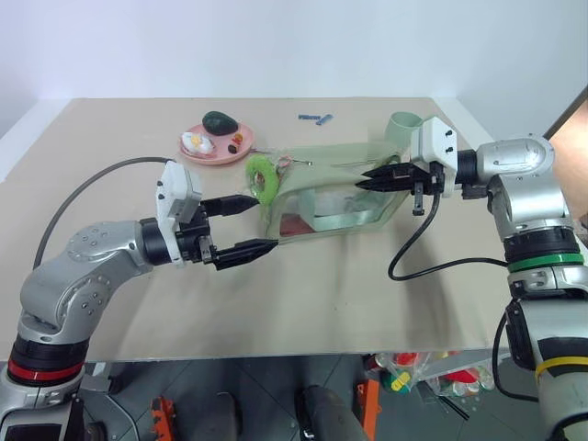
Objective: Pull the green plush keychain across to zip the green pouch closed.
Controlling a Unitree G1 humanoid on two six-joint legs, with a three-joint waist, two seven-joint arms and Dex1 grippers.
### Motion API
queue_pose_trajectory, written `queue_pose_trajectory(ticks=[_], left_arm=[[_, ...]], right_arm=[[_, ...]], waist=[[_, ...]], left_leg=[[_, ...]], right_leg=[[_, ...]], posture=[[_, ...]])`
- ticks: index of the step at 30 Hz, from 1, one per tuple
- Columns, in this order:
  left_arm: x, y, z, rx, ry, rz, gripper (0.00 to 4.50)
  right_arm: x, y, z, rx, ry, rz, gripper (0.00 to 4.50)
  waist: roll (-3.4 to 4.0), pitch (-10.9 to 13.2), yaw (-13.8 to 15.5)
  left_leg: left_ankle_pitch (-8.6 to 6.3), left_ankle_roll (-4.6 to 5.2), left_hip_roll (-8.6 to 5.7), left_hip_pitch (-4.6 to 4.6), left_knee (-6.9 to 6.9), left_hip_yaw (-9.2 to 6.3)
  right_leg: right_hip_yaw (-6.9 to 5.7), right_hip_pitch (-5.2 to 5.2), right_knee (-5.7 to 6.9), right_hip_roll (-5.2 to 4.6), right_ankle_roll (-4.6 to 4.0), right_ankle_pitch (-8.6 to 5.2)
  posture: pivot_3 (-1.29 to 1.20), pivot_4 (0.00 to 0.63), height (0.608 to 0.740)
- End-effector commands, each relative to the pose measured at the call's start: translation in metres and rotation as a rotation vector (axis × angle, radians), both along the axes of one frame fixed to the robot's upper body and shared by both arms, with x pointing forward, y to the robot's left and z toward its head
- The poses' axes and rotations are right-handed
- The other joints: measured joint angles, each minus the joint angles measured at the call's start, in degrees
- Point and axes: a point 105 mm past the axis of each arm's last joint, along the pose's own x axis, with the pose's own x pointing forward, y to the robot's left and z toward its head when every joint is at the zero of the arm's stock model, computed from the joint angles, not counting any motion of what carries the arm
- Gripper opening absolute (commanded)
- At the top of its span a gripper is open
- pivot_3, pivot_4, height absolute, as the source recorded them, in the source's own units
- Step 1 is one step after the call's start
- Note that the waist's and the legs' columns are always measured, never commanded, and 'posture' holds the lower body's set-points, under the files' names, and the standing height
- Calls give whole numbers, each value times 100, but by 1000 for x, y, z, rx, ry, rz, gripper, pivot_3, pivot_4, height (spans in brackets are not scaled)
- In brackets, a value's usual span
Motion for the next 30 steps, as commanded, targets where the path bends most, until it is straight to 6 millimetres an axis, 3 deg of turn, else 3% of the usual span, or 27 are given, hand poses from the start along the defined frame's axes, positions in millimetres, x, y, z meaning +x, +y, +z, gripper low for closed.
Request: queue_pose_trajectory(ticks=[1,8,12,13,18,23,25,30], left_arm=[[0,0,8,-14,-42,1,4500],[5,-3,4,-16,-39,-5,4500],[7,-4,4,-22,-44,-7,4500],[8,-4,4,-23,-45,-7,4500],[6,-3,4,-27,-46,-11,4500],[-4,-5,12,-57,-49,-51,4500],[-8,-8,12,-51,-41,-74,4500],[-14,-14,19,-52,-48,-104,4500]], right_arm=[[-15,7,28,23,-81,27,18],[-23,17,32,-74,-72,-19,18],[-24,21,21,-99,-27,-68,18],[-24,23,19,-95,-22,-72,717],[-27,26,23,-32,-109,-80,2338],[-32,5,35,72,-84,-161,2338],[-32,-14,37,113,-88,-229,2338],[-49,-62,19,101,2,-364,2338]], waist=[[2,1,-1],[2,1,3],[2,1,2],[2,1,3],[2,1,-1],[2,1,4],[0,0,15],[1,0,71]], left_leg=[[0,0,0,0,0,0],[0,0,-1,0,2,-1],[0,0,-1,-1,6,0],[0,0,-1,-1,6,-1],[0,0,-1,0,6,-1],[0,0,-1,-3,8,-2],[0,0,-1,-4,9,-1],[0,0,-5,-5,11,-4]], right_leg=[[0,-1,0,0,0,0],[-1,0,2,0,-1,-1],[0,0,3,0,-1,-1],[-2,0,5,0,-1,-1],[0,0,5,0,-1,-1],[-1,0,7,0,0,-1],[-1,1,7,-2,1,-2],[-3,5,5,-4,5,-7]], posture=[[0,150,740],[0,150,740],[0,150,740],[0,150,740],[0,150,740],[0,150,740],[0,150,740],[0,150,740]])
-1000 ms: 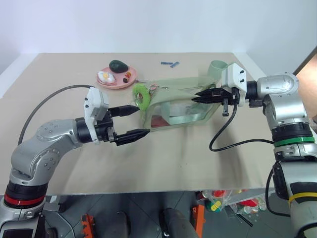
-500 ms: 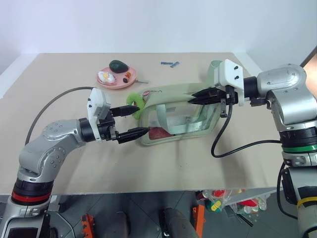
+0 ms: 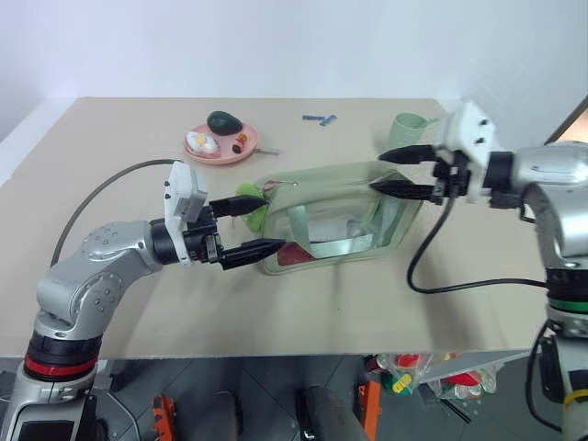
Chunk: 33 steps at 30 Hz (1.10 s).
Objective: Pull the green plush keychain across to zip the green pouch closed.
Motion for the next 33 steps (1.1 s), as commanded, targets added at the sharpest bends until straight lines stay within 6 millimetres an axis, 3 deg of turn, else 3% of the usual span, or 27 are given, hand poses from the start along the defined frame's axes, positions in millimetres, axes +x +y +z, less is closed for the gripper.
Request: queue_pose_trajectory(ticks=[1,8,21,22,27,33], left_arm=[[-7,-1,16,-9,-60,-17,4500],[-3,-3,17,-10,-63,-20,4500],[-2,-1,14,3,-71,11,4500],[-1,0,14,2,-73,17,4500],[0,3,14,-5,-79,50,4500],[15,17,9,-6,-99,191,4500]], right_arm=[[-14,-22,11,26,-13,-57,2338],[-6,-30,-3,74,5,-101,2338],[12,-15,-15,150,63,-51,2338],[12,-15,-16,158,71,-49,1808],[8,-15,-15,181,74,-39,150],[-7,18,3,236,38,34,23]], waist=[[3,-1,5],[3,0,-95],[3,0,-83],[3,0,-83],[3,0,-85],[3,0,-102]], left_leg=[[0,1,0,4,0,3],[4,6,-6,50,0,-1],[15,9,-17,39,-2,5],[15,9,-18,37,-2,6],[14,10,-17,37,-3,5],[15,10,-15,39,-4,4]], right_leg=[[3,2,0,0,0,-1],[35,17,2,21,-32,10],[61,11,1,21,-19,17],[61,10,1,20,-14,20],[60,9,1,20,1,28],[61,7,2,23,-1,29]], posture=[[0,150,740],[0,150,740],[0,150,740],[0,150,740],[0,150,740],[0,150,740]])
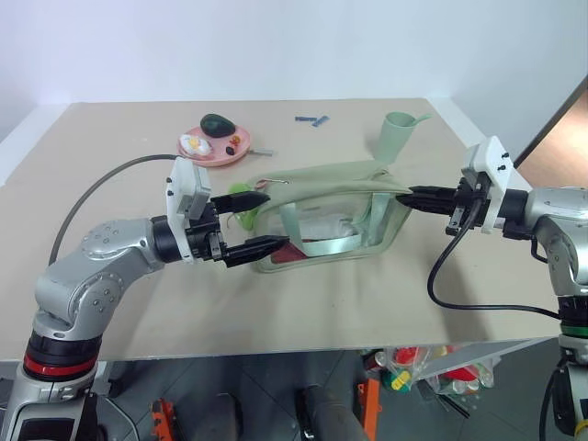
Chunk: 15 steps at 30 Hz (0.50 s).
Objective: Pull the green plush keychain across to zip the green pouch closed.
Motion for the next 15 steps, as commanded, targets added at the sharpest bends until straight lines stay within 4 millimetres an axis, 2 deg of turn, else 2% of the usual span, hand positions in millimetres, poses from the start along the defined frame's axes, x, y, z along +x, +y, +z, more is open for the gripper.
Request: queue_pose_trajectory(ticks=[1,3,6,10,15], left_arm=[[9,17,6,-11,-68,122,4500],[16,25,4,-22,-76,189,4500],[24,38,5,-42,-85,279,4500],[27,52,6,-72,-94,363,4500],[16,61,9,-142,-63,385,4500]], right_arm=[[-15,29,26,59,-101,68,23],[-20,43,23,71,-110,89,23],[-21,53,15,79,-107,85,23],[-22,54,5,72,-86,54,23],[-27,50,-2,68,-65,26,23]], waist=[[0,0,-9],[0,0,4],[-1,0,15],[0,0,16],[-1,0,13]], left_leg=[[0,0,1,1,-1,0],[0,0,2,1,-4,-3],[0,-1,2,-4,-4,-5],[0,-1,-3,-8,-3,4],[0,-1,0,-8,-4,4]], right_leg=[[0,0,0,1,2,2],[-1,-1,0,3,2,2],[-6,-2,0,2,1,1],[2,-2,-8,-7,7,3],[2,-2,-13,-6,9,5]], posture=[[0,150,740],[0,150,740],[0,150,740],[0,150,740],[0,150,740]])
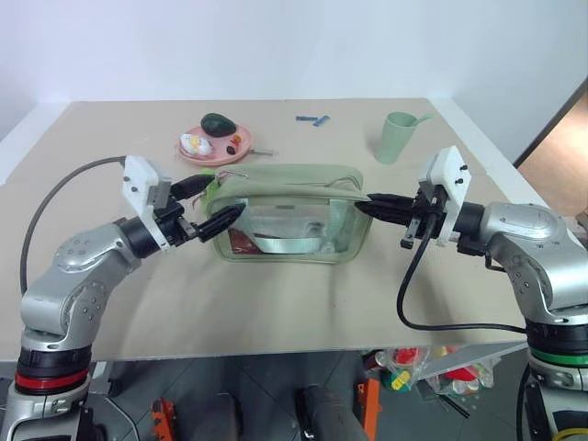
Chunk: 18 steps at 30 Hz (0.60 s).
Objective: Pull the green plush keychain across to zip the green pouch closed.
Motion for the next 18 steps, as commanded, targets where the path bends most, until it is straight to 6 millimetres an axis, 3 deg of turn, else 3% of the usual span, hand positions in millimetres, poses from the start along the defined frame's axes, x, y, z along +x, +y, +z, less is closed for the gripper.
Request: queue_pose_trajectory(ticks=[1,9,18], left_arm=[[-14,8,18,-58,-48,14,4500],[5,38,-1,-168,85,172,4500],[29,38,-19,-265,239,198,4500]], right_arm=[[-9,-2,6,-7,-42,-4,23],[-11,0,3,-10,-55,2,23],[-10,-2,0,-11,-61,-5,23]], waist=[[0,0,-1],[0,0,-3],[-8,0,-2]], left_leg=[[0,0,0,0,-1,-1],[2,0,0,9,2,-4],[2,-1,-1,4,1,-3]], right_leg=[[-1,0,0,1,0,0],[-3,6,1,4,-24,-8],[-1,4,0,4,-15,-2]], posture=[[0,150,740],[0,150,740],[0,150,740]])
